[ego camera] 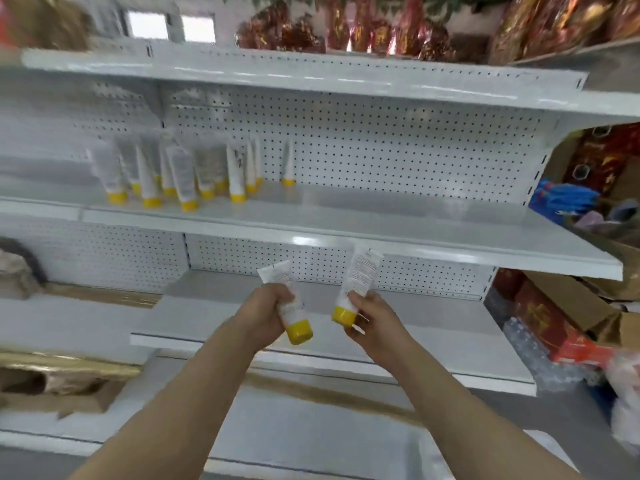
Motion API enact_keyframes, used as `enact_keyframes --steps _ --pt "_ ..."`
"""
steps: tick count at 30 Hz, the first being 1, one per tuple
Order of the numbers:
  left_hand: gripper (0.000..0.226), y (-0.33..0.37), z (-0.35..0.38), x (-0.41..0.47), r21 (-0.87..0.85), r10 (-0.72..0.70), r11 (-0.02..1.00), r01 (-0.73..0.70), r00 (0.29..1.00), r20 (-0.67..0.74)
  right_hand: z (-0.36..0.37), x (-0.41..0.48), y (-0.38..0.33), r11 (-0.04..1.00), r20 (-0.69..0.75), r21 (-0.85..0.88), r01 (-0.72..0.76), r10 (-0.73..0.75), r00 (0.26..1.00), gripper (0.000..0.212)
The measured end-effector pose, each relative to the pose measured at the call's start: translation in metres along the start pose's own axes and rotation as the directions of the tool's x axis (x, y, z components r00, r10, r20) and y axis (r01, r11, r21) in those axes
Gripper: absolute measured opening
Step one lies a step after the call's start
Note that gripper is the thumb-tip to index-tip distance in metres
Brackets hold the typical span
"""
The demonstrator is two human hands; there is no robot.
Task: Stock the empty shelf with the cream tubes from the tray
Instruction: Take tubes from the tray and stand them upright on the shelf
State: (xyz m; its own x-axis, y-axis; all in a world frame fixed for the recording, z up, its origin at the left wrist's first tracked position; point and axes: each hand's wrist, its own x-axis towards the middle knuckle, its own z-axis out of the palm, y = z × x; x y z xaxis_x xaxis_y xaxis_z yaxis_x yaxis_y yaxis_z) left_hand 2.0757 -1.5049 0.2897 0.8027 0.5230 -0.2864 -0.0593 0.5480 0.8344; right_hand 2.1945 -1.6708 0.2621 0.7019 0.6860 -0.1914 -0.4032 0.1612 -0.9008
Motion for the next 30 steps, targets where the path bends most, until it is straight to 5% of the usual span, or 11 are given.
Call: enact_keyframes --steps 9,15,22,30 --pt "0.035 0.110 0.002 0.054 0.163 0.300 0.935 -0.314 0.948 0.104 0.077 0.098 -0.095 0.959 0.080 -0.131 0.253 -0.244 0.967 0.023" --pt "0.041 0.151 -0.030 0.113 0.389 0.598 0.748 -0.537 0.800 -0.045 0.107 0.189 -0.126 0.923 0.060 -0.196 0.332 -0.327 0.943 0.028" --pt "0.039 0.181 -0.074 0.167 0.540 0.694 0.657 -0.527 0.702 -0.158 0.141 0.288 -0.131 0.857 -0.006 -0.355 0.373 -0.401 0.916 0.034" --pt "0.033 0.185 -0.095 0.188 0.607 0.731 0.542 -0.582 0.682 0.001 0.156 0.361 -0.116 0.793 -0.107 -0.538 0.288 -0.403 0.909 0.048"
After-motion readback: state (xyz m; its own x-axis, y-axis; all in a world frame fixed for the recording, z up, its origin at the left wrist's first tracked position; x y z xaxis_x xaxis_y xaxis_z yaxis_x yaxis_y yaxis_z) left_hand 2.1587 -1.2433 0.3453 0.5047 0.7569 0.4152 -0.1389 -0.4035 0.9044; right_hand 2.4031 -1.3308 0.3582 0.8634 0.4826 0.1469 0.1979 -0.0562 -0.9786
